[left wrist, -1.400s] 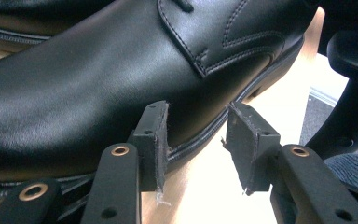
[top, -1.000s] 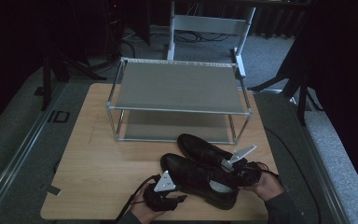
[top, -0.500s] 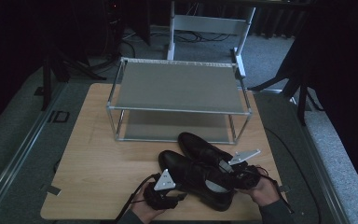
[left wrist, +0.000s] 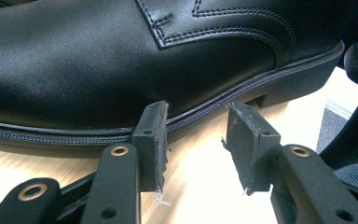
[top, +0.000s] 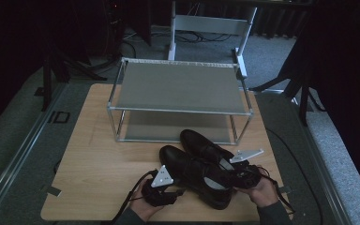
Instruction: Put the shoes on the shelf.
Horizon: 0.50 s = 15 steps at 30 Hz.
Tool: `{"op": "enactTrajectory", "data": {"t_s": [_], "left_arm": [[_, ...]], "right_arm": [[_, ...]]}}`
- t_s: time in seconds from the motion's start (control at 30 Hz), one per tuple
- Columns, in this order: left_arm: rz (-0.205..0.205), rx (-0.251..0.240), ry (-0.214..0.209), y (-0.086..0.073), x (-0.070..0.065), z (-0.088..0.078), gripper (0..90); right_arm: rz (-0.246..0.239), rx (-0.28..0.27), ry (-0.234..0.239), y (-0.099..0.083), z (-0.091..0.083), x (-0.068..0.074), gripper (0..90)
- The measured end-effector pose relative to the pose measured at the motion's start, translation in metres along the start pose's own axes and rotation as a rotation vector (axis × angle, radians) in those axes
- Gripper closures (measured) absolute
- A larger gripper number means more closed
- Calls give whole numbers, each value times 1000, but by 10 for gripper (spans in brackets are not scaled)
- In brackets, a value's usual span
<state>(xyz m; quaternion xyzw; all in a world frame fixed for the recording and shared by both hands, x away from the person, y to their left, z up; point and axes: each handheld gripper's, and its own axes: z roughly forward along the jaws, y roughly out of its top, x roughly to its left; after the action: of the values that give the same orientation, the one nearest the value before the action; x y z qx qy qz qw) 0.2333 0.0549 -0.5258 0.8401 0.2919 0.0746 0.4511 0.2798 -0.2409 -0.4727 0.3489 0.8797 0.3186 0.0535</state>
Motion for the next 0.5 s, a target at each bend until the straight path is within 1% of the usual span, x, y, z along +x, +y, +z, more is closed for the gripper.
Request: {"op": "enactTrajectory", "data": {"t_s": [0.1, 0.2, 0.27, 0.33, 0.5], "left_arm": [[6, -4, 4, 3, 1, 0, 583], [4, -10, 11, 5, 3, 1, 582], [-4, -20, 10, 7, 5, 0, 582], [-2, -24, 16, 8, 7, -1, 583], [-9, -35, 36, 12, 11, -2, 582]], "right_arm": [[6, 3, 4, 2, -2, 0, 806], [2, -3, -13, 3, -1, 2, 807], [13, -9, -13, 5, -1, 2, 807], [27, -10, -12, 7, -1, 1, 807], [34, -20, -37, 13, -2, 2, 807]]}}
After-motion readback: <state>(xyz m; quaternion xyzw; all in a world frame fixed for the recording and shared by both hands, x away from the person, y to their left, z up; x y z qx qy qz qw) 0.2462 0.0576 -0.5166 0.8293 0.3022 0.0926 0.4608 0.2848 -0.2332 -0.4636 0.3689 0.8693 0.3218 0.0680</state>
